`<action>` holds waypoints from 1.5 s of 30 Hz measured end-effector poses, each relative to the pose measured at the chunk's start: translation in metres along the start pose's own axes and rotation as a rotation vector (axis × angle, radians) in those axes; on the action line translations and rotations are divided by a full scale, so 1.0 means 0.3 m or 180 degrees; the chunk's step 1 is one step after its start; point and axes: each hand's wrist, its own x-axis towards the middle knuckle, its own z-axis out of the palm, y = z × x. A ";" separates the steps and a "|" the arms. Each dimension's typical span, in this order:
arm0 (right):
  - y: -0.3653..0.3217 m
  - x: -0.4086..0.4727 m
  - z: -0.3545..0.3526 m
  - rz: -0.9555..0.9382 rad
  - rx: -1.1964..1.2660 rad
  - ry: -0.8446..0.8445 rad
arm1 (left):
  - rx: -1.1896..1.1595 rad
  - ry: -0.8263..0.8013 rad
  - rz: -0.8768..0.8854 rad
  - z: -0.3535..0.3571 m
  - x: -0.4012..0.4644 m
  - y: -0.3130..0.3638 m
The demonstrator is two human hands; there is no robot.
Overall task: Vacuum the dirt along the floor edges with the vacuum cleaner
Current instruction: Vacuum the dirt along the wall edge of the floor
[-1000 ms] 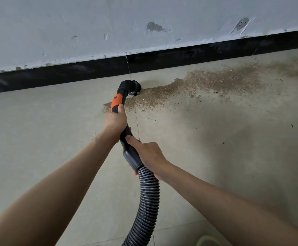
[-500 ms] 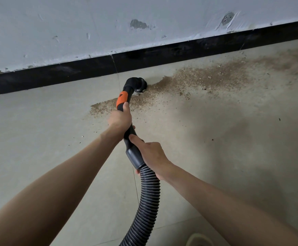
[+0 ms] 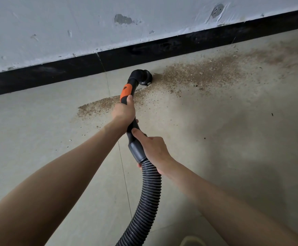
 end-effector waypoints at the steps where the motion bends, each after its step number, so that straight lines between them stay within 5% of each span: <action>1: -0.002 0.005 -0.007 0.0000 0.0027 0.0015 | 0.0003 -0.0012 0.0012 0.008 0.001 0.008; 21: -0.029 0.068 -0.059 -0.0424 -0.0181 0.0332 | 0.0113 -0.0047 0.0219 0.088 0.058 0.089; 45: -0.064 0.038 0.013 -0.0159 -0.0208 -0.0054 | -0.0110 0.0085 -0.0018 -0.025 0.065 0.031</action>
